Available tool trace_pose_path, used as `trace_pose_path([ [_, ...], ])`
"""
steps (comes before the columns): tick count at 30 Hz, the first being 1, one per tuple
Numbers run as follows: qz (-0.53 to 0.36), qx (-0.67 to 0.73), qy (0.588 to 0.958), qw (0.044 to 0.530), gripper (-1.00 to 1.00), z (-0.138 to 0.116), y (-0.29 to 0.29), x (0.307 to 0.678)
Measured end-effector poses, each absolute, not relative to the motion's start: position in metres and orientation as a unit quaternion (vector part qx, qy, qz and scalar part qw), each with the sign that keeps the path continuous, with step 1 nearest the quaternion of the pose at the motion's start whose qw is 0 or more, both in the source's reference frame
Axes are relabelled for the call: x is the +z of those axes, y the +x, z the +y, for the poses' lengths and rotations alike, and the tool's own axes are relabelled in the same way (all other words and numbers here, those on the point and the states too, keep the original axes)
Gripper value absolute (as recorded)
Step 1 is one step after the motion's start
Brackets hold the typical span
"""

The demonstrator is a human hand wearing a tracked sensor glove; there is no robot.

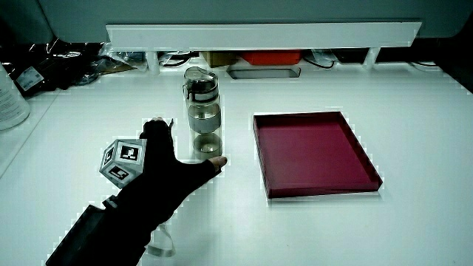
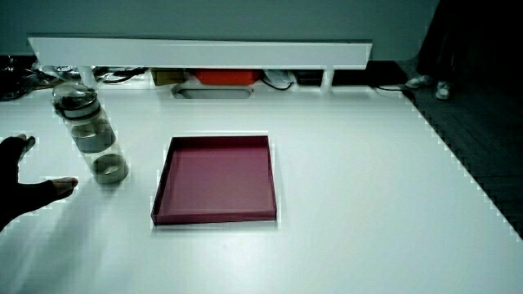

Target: Pick bottle

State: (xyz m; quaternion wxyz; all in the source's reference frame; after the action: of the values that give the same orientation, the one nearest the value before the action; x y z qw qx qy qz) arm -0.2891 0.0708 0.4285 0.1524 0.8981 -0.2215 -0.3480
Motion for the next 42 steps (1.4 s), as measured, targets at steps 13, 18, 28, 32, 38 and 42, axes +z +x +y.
trace_pose_path([
  [13, -0.218, -0.412, 0.879, 0.097, 0.0, 0.03, -0.302, 0.467],
  [18, -0.226, -0.425, 0.872, 0.092, 0.0, 0.018, -0.3, 0.478],
  [28, -0.23, -0.433, 0.868, 0.079, 0.0, 0.002, -0.296, 0.49],
  [32, -0.22, -0.427, 0.873, 0.085, 0.0, 0.0, -0.295, 0.493],
  [38, -0.224, -0.435, 0.868, 0.081, 0.0, 0.003, -0.296, 0.495],
  [42, -0.242, -0.458, 0.853, 0.059, 0.12, 0.004, -0.297, 0.497],
])
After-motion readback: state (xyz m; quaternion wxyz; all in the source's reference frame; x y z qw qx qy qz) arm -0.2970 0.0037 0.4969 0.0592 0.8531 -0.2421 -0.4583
